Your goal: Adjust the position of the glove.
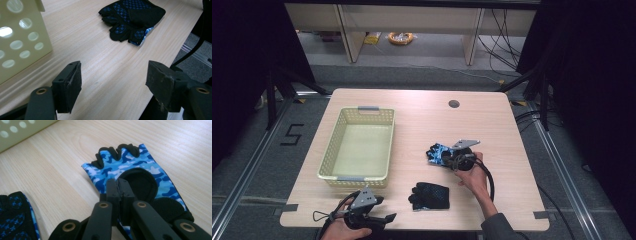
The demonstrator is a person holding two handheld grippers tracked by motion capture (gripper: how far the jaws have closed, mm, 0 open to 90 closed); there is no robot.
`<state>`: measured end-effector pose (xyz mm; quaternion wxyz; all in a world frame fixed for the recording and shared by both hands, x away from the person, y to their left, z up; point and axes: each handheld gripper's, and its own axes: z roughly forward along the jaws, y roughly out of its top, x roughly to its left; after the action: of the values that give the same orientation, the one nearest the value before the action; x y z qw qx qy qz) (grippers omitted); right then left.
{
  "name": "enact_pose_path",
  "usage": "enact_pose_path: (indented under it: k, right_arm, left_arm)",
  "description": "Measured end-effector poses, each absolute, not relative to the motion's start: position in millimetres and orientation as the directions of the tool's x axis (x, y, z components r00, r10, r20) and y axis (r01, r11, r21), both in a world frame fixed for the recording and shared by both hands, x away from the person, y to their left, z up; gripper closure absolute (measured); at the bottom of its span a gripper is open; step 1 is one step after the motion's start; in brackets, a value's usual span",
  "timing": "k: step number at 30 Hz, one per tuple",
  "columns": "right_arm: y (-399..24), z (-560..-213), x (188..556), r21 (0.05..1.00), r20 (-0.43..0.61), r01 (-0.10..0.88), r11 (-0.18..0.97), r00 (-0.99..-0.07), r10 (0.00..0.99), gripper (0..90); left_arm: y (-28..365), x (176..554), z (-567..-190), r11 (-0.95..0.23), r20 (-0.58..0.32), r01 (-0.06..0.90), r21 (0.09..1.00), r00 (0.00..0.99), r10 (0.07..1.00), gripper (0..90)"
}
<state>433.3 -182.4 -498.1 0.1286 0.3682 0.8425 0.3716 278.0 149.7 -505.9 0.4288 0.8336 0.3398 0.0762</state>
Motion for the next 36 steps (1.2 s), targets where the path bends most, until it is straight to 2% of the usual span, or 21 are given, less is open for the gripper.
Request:
enact_pose_path:
  k: [2, 3, 4, 5, 15, 21, 22, 23, 24, 29, 33, 36]
  right_arm:
    - [-183.5, -492.2, 432.6, 0.719, 0.043, 0.520, 0.460, -0.695, 0.718, 89.0]
    - [-184.6, -489.4, 432.9, 0.732, 0.034, 0.504, 0.458, -0.699, 0.715, 89.0]
    - [-183.2, -490.1, 432.4, 0.759, 0.044, 0.493, 0.424, -0.690, 0.723, 89.1]
    - [-185.3, -484.2, 430.6, 0.737, 0.058, 0.516, 0.436, -0.692, 0.720, 89.1]
    - [-191.6, -467.1, 420.3, 0.789, 0.077, 0.475, 0.390, -0.706, 0.704, 89.1]
    - [-188.2, -452.8, 401.4, 0.804, 0.112, 0.470, 0.364, -0.720, 0.684, 89.1]
    - [-189.2, -451.3, 400.4, 0.805, 0.093, 0.457, 0.379, -0.728, 0.679, 89.1]
    - [-187.6, -450.2, 395.9, 0.800, 0.114, 0.473, 0.369, -0.724, 0.680, 89.1]
    - [-188.5, -449.0, 395.0, 0.806, 0.087, 0.448, 0.387, -0.736, 0.671, 89.1]
    - [-186.4, -443.8, 381.1, 0.808, 0.095, 0.441, 0.391, -0.752, 0.652, 89.1]
    - [-184.6, -441.5, 372.4, 0.812, 0.077, 0.413, 0.412, -0.776, 0.626, 89.1]
    - [-181.9, -440.5, 362.6, 0.815, 0.075, 0.407, 0.413, -0.781, 0.620, 89.1]
  left_arm:
    - [150.5, 278.3, -505.6, -0.414, -0.155, 0.494, 0.765, 0.764, 0.626, 28.2]
    - [149.0, 277.6, -506.4, -0.386, -0.184, 0.520, 0.762, 0.746, 0.640, 28.2]
    - [150.5, 279.0, -506.4, -0.409, -0.160, 0.511, 0.756, 0.750, 0.642, 28.2]
    - [150.7, 278.5, -506.0, -0.408, -0.156, 0.504, 0.761, 0.753, 0.639, 28.2]
    - [150.2, 278.4, -506.3, -0.391, -0.166, 0.507, 0.768, 0.748, 0.643, 28.1]
    - [151.8, 279.3, -505.9, -0.411, -0.152, 0.501, 0.761, 0.755, 0.638, 27.9]
    - [152.8, 279.8, -505.6, -0.424, -0.142, 0.497, 0.758, 0.759, 0.635, 27.9]
    - [152.6, 279.7, -505.3, -0.417, -0.157, 0.505, 0.755, 0.758, 0.634, 27.9]
    - [150.9, 278.6, -506.2, -0.386, -0.183, 0.520, 0.762, 0.744, 0.642, 27.9]
    - [152.0, 279.5, -506.0, -0.387, -0.164, 0.507, 0.770, 0.744, 0.648, 27.8]
    - [151.8, 278.8, -505.6, -0.370, -0.182, 0.524, 0.767, 0.731, 0.657, 27.8]
    - [152.7, 280.5, -506.2, -0.389, -0.145, 0.505, 0.771, 0.734, 0.664, 27.8]
